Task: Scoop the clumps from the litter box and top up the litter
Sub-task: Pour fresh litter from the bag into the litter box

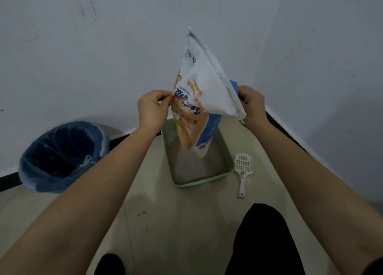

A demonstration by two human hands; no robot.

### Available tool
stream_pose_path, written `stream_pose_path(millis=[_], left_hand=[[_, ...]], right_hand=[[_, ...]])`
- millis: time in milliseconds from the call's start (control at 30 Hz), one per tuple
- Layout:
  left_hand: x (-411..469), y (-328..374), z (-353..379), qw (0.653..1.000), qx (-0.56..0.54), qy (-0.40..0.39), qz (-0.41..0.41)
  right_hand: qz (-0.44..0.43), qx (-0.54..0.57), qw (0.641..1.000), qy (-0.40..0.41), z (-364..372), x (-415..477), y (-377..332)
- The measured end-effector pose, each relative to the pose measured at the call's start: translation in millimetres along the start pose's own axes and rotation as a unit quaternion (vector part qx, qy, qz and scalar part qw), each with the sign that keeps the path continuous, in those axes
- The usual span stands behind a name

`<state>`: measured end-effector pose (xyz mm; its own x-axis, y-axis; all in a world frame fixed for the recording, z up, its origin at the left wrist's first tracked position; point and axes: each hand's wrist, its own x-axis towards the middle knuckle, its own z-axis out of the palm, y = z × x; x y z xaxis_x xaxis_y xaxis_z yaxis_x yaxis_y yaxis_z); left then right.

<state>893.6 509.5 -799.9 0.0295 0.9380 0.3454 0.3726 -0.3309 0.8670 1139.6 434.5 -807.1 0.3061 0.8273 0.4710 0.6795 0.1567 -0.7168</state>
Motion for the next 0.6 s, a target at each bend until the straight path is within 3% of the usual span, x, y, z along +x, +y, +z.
stream_pose_path(millis=[133, 233, 367, 467, 600], left_hand=[[-1.0, -9.7, -3.4, 0.999, -0.026, 0.019, -0.004], [-1.8, -22.5, -3.2, 1.0, -0.014, -0.013, -0.003], [3.6, -35.2, -8.0, 0.999, -0.046, 0.021, -0.02], [6.1, -41.6, -8.0, 0.999, -0.036, -0.018, -0.013], [20.7, -58.0, -15.5, 0.998, -0.063, 0.016, -0.021]], right_hand=[[-0.031, -0.036, 0.997, 0.058, 4.1, -5.9, -4.0], [-0.027, 0.004, 1.0, 0.015, 12.7, -7.4, -8.8], [-0.02, -0.04, 0.997, 0.065, 22.1, -11.5, -9.9], [-0.011, -0.052, 0.999, -0.01, 31.9, -16.1, -19.6], [-0.034, -0.111, 0.992, 0.049, 49.7, -9.0, -11.3]])
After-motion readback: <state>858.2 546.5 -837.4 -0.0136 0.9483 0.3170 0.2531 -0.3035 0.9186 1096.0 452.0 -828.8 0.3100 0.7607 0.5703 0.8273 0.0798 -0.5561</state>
